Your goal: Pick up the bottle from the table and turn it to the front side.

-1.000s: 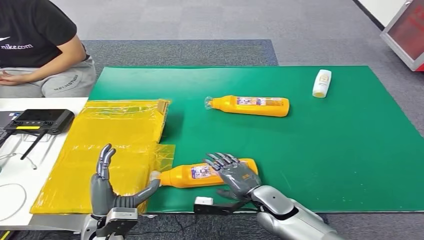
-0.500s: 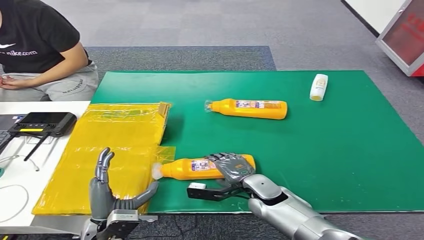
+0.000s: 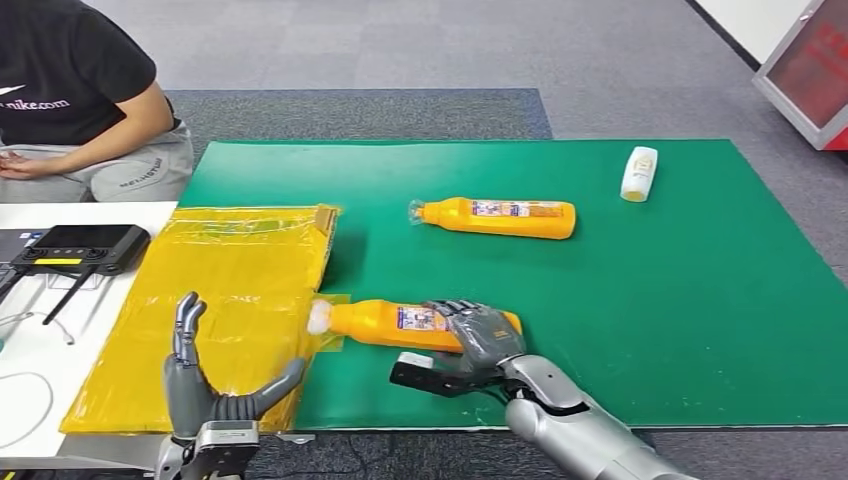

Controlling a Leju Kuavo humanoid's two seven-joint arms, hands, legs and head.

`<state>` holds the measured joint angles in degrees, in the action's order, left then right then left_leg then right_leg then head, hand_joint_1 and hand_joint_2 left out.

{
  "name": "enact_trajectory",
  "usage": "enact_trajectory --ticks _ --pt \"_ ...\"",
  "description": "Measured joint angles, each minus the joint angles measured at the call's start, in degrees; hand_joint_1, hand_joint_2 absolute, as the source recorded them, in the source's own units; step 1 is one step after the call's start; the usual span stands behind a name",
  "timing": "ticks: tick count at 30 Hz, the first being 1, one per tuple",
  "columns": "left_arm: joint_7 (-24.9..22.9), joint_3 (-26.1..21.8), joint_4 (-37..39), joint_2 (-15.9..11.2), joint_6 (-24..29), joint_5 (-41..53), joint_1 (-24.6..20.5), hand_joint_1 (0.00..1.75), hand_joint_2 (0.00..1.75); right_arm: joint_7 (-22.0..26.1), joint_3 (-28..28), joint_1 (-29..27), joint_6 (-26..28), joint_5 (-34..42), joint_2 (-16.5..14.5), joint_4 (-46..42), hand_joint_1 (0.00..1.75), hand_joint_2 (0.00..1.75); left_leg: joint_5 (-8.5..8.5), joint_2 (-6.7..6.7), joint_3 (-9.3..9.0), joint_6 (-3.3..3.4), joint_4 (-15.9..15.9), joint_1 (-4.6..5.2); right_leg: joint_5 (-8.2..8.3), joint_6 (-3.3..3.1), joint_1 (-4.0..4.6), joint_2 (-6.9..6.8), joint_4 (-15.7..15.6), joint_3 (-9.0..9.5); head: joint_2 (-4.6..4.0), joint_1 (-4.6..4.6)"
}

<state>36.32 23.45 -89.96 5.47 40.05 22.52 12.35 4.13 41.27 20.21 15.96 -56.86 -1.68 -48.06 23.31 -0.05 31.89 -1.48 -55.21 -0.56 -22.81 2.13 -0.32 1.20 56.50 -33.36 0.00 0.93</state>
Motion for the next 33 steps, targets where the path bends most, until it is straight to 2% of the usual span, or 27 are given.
enact_trajectory --ticks 4,9,17,23,28,33 --pt "1.5 -1.1 -1.0 0.7 0.0 -2.0 0.0 0.00 1.75 4.1 -4.7 -4.4 1.4 6.8 -0.5 -5.1 1.75 1.75 0.03 0.00 0.09 -0.01 0.0 -0.01 -0.06 0.03 0.00 0.00 0.0 0.00 0.00 -0.02" --pt "1.2 -3.2 -1.3 2.1 -1.3 -2.5 0.2 0.00 1.75 6.8 -8.5 -9.5 3.5 9.1 -0.9 -10.6 1.75 1.75 0.10 -0.01 0.28 0.01 0.0 -0.01 -0.18 0.05 0.00 -0.02 0.0 -0.17 0.00 -0.02" --pt "0.9 -4.4 -1.8 2.7 -4.2 -8.4 -0.1 0.00 1.75 11.8 -11.7 -14.2 1.6 15.6 -1.7 -15.7 1.75 1.75 0.13 -0.01 0.52 0.02 0.0 0.00 -0.20 0.06 0.00 -0.02 0.0 -0.41 0.00 -0.02" --pt "-1.0 -5.0 -1.9 3.1 -11.9 -15.2 -1.5 0.00 1.75 15.9 -11.6 -17.2 2.1 20.6 -3.0 -18.2 1.75 1.75 0.10 -0.02 0.74 0.02 0.0 -0.01 -0.19 0.07 0.00 -0.03 0.0 -0.61 0.00 -0.02" --pt "-1.9 -5.1 -1.3 3.7 -16.5 -16.7 -4.3 0.00 1.75 14.8 -11.1 -17.2 3.5 20.6 -4.0 -18.5 1.75 1.75 0.04 -0.02 0.93 0.03 0.0 0.00 -0.13 0.08 0.00 -0.04 0.0 -0.78 0.00 0.00" --pt "-4.8 -5.1 0.0 4.3 -22.9 -21.5 -7.6 0.00 1.75 15.1 -10.3 -15.6 4.8 22.0 -5.2 -17.5 1.75 1.75 -0.03 -0.02 1.16 0.06 0.0 0.01 -0.06 0.14 -0.01 -0.04 0.0 -0.99 0.00 -0.02"
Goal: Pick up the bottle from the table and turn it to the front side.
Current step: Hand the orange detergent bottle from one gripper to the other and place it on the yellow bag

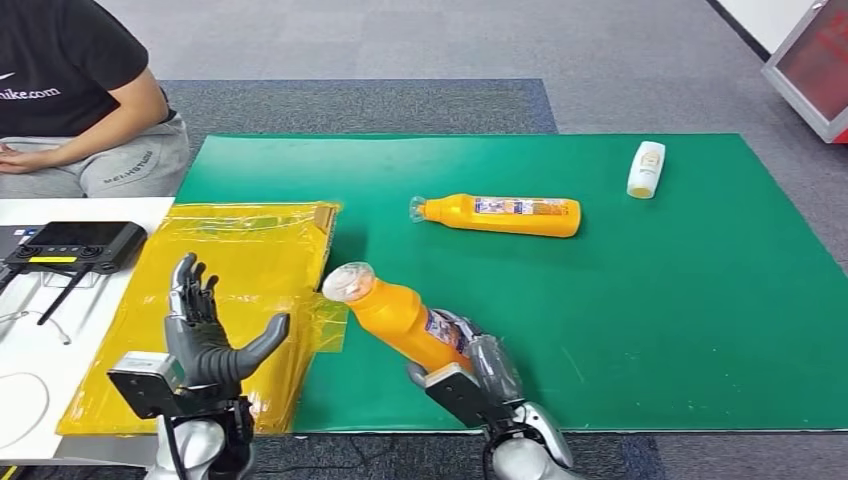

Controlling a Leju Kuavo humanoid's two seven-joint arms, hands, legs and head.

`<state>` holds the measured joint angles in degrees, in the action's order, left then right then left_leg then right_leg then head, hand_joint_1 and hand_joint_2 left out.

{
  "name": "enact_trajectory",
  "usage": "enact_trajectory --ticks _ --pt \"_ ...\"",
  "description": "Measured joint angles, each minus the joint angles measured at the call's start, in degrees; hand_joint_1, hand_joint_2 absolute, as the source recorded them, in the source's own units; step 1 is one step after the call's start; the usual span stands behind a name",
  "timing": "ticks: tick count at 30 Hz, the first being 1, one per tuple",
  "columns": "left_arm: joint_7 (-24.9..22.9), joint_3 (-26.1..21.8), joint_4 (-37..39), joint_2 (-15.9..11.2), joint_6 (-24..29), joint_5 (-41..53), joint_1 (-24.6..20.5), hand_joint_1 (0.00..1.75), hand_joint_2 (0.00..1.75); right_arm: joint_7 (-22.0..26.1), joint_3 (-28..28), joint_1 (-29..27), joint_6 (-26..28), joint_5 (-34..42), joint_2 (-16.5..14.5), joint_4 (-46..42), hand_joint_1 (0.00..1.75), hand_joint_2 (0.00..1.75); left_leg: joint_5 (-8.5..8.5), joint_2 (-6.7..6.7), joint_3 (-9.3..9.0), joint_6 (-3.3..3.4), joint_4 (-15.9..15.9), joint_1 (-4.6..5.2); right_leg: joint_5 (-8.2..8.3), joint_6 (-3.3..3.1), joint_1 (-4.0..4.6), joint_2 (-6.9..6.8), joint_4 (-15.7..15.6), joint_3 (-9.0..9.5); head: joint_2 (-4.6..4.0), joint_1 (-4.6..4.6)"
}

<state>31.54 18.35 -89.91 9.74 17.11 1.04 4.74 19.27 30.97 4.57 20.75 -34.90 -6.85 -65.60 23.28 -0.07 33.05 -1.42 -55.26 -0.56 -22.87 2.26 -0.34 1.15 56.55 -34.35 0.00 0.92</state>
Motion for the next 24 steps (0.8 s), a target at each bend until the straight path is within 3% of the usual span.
enact_trajectory --ticks 9,24 --pt "-4.0 2.7 3.1 0.9 -6.8 -6.4 -4.3 0.00 1.75 0.4 0.7 2.3 3.1 2.0 -1.1 2.5 1.75 1.75 -0.01 0.00 0.25 0.00 0.0 0.00 0.00 0.00 -0.01 -0.03 0.0 -0.24 0.00 0.00" --pt "-11.5 9.7 8.6 1.0 -16.1 -15.4 -7.2 0.00 1.75 1.6 0.4 5.4 5.5 3.4 -2.4 6.7 1.75 1.75 -0.01 0.00 0.36 0.00 0.0 0.00 0.00 0.00 -0.02 -0.04 0.0 -0.35 0.00 0.01"
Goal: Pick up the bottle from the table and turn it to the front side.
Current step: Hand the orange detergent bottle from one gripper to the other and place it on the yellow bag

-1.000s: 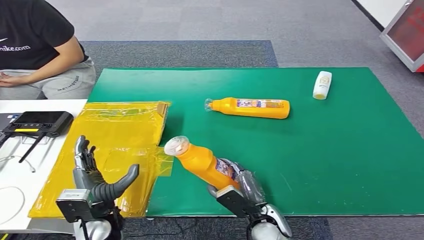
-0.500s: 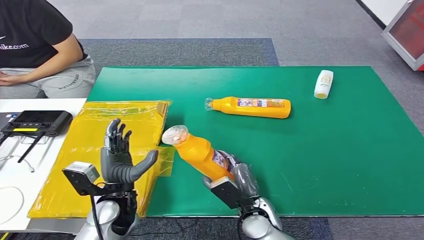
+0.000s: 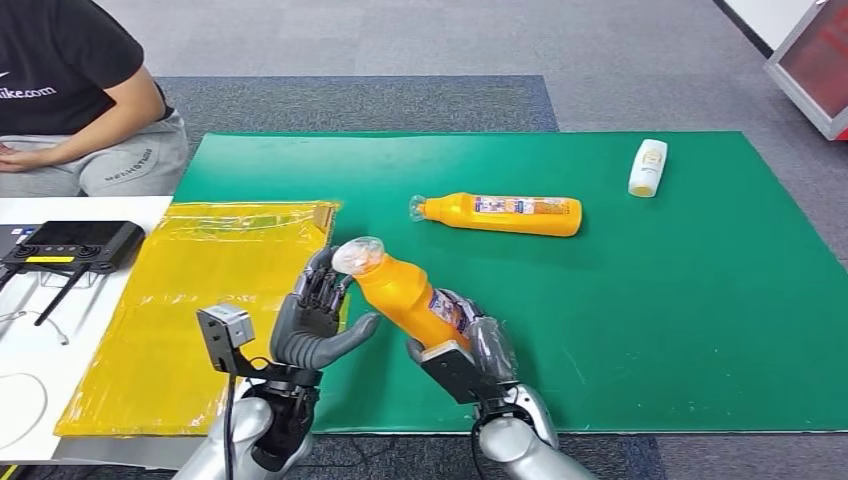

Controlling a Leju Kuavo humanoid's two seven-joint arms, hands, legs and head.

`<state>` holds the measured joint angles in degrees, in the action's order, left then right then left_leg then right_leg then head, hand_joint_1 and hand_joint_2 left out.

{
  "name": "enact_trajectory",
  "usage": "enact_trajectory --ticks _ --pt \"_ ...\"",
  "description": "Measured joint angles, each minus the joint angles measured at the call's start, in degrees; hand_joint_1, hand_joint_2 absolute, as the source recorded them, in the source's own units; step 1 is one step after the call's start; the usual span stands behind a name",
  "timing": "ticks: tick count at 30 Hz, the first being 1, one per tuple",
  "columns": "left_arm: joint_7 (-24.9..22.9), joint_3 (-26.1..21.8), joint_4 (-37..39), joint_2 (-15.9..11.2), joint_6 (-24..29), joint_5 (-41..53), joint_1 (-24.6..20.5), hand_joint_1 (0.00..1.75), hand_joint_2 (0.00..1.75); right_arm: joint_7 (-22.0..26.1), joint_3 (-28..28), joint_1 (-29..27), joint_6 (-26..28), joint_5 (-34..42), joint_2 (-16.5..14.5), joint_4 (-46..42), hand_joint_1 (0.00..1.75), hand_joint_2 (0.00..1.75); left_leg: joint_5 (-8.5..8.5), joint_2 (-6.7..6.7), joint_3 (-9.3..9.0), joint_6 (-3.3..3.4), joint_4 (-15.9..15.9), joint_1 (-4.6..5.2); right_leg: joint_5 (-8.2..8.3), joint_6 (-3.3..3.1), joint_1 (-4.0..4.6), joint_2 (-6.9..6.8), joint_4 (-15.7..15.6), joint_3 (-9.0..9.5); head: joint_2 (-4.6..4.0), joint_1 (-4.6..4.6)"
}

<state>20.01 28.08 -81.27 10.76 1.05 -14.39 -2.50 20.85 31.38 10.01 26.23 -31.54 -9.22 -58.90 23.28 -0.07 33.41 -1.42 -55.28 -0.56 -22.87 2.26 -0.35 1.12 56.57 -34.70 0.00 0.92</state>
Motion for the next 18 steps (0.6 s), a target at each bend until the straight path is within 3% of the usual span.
enact_trajectory --ticks 18 --pt "-0.9 0.3 4.3 -0.3 0.6 -2.6 -2.1 0.00 1.75 1.1 0.9 -0.1 -1.4 1.9 -0.3 -1.6 1.75 1.75 0.00 0.00 0.05 0.00 0.0 0.00 0.00 0.00 0.00 0.00 0.0 -0.05 0.00 -0.01"
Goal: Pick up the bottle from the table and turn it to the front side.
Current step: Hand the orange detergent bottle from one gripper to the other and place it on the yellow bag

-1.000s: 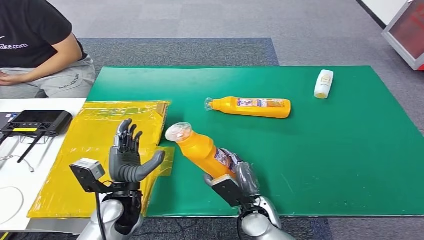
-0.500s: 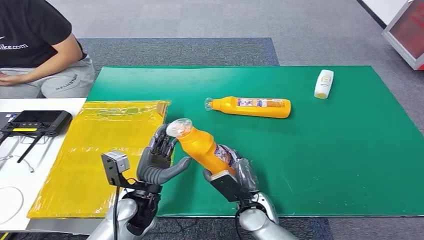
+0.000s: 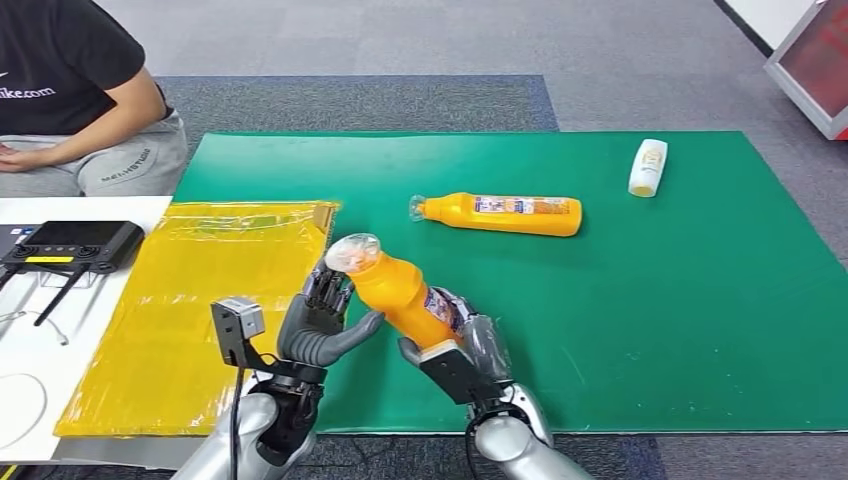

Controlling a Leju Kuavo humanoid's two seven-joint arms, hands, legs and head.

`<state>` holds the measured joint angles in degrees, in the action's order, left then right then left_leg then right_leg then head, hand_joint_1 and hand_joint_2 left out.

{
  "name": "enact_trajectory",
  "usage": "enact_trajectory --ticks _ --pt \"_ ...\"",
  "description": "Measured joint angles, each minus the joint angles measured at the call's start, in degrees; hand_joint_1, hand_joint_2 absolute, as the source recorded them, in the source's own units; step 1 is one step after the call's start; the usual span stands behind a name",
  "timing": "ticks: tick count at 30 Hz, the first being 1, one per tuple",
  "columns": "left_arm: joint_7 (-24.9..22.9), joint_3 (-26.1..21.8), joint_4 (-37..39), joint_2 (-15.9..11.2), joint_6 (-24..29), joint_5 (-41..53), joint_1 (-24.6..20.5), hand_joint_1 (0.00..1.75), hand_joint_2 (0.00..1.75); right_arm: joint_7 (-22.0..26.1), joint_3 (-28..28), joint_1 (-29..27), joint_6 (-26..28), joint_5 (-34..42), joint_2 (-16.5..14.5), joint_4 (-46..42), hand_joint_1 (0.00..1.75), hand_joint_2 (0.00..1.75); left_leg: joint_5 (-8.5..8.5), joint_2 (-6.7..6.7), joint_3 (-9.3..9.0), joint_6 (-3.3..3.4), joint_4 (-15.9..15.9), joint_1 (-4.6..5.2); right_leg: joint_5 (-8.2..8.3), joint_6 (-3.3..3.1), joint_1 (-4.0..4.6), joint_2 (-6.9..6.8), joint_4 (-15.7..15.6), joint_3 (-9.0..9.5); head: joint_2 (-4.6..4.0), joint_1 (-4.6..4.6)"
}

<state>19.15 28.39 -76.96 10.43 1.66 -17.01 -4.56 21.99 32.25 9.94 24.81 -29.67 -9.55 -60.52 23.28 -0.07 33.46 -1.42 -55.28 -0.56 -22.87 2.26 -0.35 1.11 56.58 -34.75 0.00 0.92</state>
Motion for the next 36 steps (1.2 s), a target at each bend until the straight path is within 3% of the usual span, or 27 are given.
enact_trajectory --ticks 21,35,36 --pt "1.2 0.1 1.7 0.1 -2.3 0.6 -3.1 0.00 1.75 0.1 3.2 -0.1 -1.0 -1.8 0.2 -0.2 1.75 1.75 0.00 0.00 0.01 0.00 0.0 0.00 0.00 0.00 0.00 0.00 0.0 -0.02 0.00 0.00" --pt "-1.1 0.1 3.6 0.3 -3.9 -2.6 -4.6 0.00 1.75 0.7 3.5 -0.1 -0.2 -0.5 0.2 0.2 1.75 1.75 0.00 0.00 0.02 0.00 0.0 0.00 0.00 0.00 0.00 0.00 0.0 -0.03 0.00 0.00" --pt "-1.3 0.1 3.8 0.3 -3.9 -2.7 -4.7 0.21 1.75 0.7 3.5 -0.1 -0.1 -0.3 0.2 0.2 1.75 1.75 0.00 0.00 0.02 0.00 0.0 0.00 0.00 0.00 0.00 0.00 0.0 -0.03 0.00 0.00"
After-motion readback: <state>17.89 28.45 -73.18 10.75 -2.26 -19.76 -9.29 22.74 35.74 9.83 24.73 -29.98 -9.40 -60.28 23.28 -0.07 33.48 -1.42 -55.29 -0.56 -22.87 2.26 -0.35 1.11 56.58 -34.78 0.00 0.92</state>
